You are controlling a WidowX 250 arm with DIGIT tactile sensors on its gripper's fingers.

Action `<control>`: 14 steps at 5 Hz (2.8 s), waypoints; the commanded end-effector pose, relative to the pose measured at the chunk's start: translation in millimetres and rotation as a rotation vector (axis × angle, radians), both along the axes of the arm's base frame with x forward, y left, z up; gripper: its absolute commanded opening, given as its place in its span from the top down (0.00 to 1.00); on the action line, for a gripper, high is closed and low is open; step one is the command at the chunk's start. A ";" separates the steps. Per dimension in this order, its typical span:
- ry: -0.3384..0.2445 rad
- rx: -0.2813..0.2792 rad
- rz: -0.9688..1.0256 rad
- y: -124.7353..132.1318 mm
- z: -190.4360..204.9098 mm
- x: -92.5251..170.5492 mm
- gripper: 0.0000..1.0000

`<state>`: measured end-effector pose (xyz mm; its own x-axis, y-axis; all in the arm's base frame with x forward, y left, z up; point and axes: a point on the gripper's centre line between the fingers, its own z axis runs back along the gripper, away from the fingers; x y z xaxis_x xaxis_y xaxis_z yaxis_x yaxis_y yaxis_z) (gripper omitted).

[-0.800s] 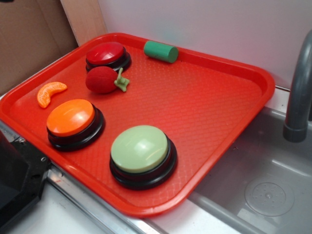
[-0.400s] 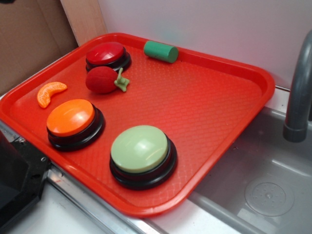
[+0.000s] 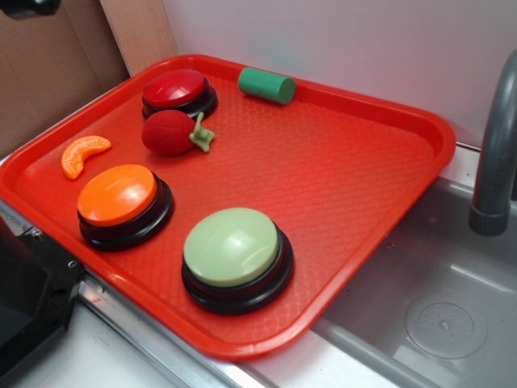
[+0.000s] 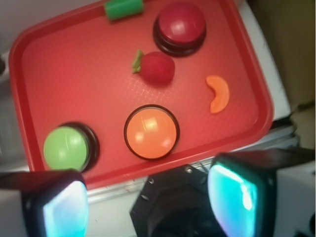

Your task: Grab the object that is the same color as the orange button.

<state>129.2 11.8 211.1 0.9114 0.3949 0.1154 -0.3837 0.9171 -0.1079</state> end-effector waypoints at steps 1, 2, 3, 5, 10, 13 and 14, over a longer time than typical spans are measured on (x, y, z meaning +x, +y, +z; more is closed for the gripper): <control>-0.059 0.020 0.324 52.3 -57.2 28.8 0.00; -0.103 0.068 0.408 65.5 -82.2 32.3 0.00; -0.121 0.118 0.423 73.4 -110.2 26.1 0.00; -0.062 0.157 0.470 94.9 -150.9 17.6 0.00; -0.067 0.095 0.485 119.4 -194.1 22.7 0.45; -0.046 0.076 0.455 117.2 -196.5 22.4 1.00; -0.069 0.090 0.443 116.5 -181.9 26.1 1.00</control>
